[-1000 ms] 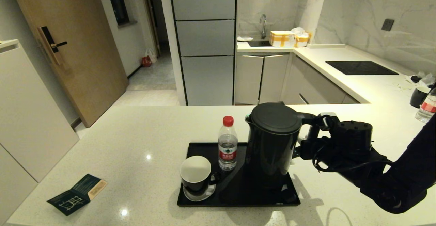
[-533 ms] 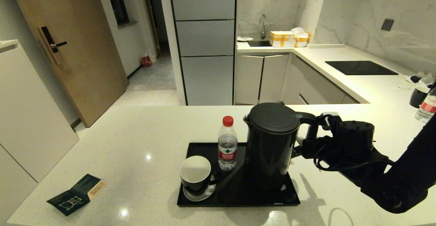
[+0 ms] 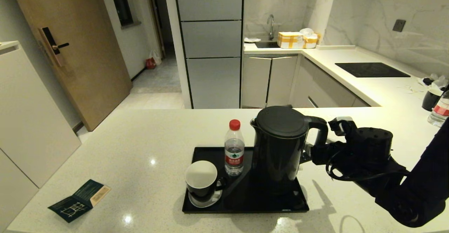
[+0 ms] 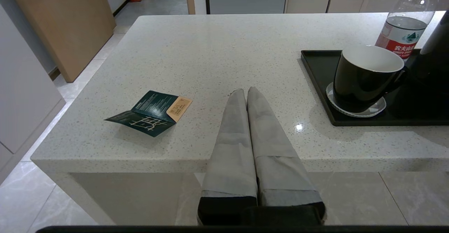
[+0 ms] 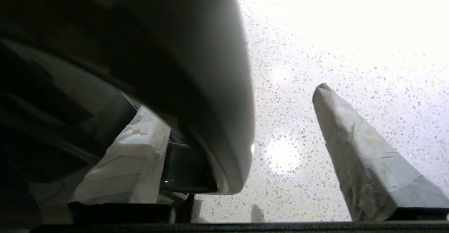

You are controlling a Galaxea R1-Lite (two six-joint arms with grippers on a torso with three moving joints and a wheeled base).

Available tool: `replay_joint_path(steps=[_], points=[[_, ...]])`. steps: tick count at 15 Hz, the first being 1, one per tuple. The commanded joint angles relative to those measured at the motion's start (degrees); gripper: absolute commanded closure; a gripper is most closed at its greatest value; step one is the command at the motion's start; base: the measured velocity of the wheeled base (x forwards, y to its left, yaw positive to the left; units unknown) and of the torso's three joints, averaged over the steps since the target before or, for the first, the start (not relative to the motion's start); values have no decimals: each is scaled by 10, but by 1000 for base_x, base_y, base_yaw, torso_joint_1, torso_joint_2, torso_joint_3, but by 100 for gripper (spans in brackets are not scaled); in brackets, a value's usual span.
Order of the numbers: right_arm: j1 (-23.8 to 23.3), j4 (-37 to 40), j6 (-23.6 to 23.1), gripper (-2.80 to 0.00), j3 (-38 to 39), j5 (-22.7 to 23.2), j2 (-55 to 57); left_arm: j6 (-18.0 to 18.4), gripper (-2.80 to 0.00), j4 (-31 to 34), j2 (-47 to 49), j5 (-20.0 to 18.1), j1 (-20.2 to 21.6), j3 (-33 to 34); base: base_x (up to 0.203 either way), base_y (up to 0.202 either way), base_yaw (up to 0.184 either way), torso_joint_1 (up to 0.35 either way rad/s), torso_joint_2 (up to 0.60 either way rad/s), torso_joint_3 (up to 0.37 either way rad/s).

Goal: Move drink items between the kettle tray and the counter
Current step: Return the kettle to its original position

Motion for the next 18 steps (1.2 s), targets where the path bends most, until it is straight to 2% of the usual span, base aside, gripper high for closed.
replay_joint_path(steps=[1, 5, 9, 13, 14, 16, 18], points=[[-7, -8, 2, -280, 18, -1, -39, 0, 0, 0, -1, 0, 0, 0, 0, 0, 0, 0, 0, 0], [-19, 7, 5, -280, 65, 5, -109, 0, 0, 0, -1, 0, 0, 0, 0, 0, 0, 0, 0, 0], [-19, 25, 5, -280, 76, 0, -164, 0, 0, 0, -1, 0, 0, 1, 0, 0, 0, 0, 0, 0], [-19, 176, 5, -280, 60, -15, -330, 0, 0, 0, -1, 0, 0, 0, 0, 0, 0, 0, 0, 0], [-19, 243, 7, 0, 44, -34, -367, 0, 0, 0, -1, 0, 0, 0, 0, 0, 0, 0, 0, 0], [-19, 389, 10, 0, 8, -74, -487, 0, 0, 0, -1, 0, 0, 0, 0, 0, 0, 0, 0, 0], [-19, 574, 13, 0, -47, -114, -607, 0, 0, 0, -1, 0, 0, 0, 0, 0, 0, 0, 0, 0]])
